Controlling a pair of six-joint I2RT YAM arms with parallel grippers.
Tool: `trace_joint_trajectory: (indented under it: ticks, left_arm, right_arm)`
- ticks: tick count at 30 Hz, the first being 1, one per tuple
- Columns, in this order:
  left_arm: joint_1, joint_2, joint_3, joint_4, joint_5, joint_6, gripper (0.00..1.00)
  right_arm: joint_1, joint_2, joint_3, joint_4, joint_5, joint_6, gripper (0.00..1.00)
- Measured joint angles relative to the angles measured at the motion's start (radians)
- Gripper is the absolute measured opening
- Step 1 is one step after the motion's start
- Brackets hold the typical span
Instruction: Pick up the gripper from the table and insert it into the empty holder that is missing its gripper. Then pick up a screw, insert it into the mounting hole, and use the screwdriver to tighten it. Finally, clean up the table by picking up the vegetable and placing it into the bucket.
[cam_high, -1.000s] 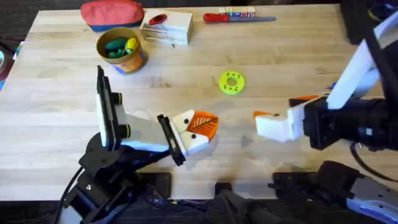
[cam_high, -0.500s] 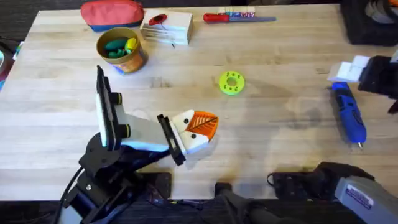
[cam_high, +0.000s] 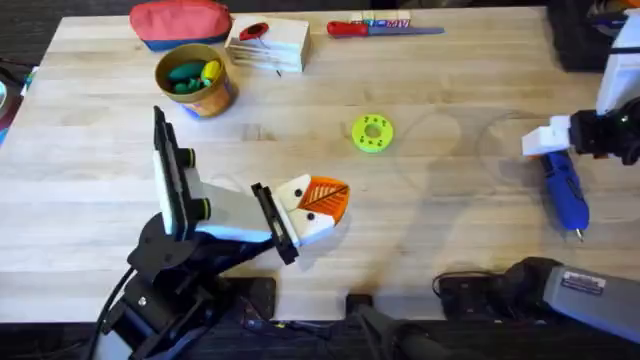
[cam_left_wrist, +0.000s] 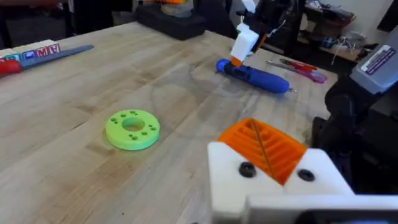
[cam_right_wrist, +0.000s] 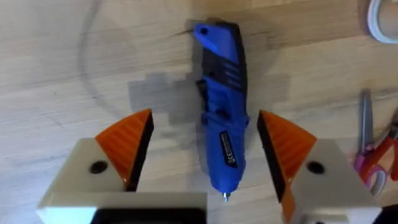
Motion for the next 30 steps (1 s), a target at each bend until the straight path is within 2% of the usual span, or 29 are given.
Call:
trace_joint_trajectory:
  ticks: [12, 23, 26, 30]
  left_arm:
    - [0.0, 0.0, 0.0, 0.0, -0.008, 0.0, 0.016]
    - [0.0, 0.0, 0.0, 0.0, -0.019, 0.0, 0.015]
    - [0.0, 0.0, 0.0, 0.0, -0.019, 0.0, 0.015]
    - [0.0, 0.0, 0.0, 0.0, -0.019, 0.0, 0.015]
  right_arm:
    - [-0.048, 0.191, 0.0, 0.082, -0.007, -0.088, 0.991]
    - [-0.091, 0.271, 0.003, 0.145, -0.067, -0.097, 0.984]
    - [-0.093, 0.273, 0.003, 0.145, -0.077, -0.106, 0.883]
    - [-0.092, 0.277, 0.003, 0.14, -0.101, -0.111, 0.625]
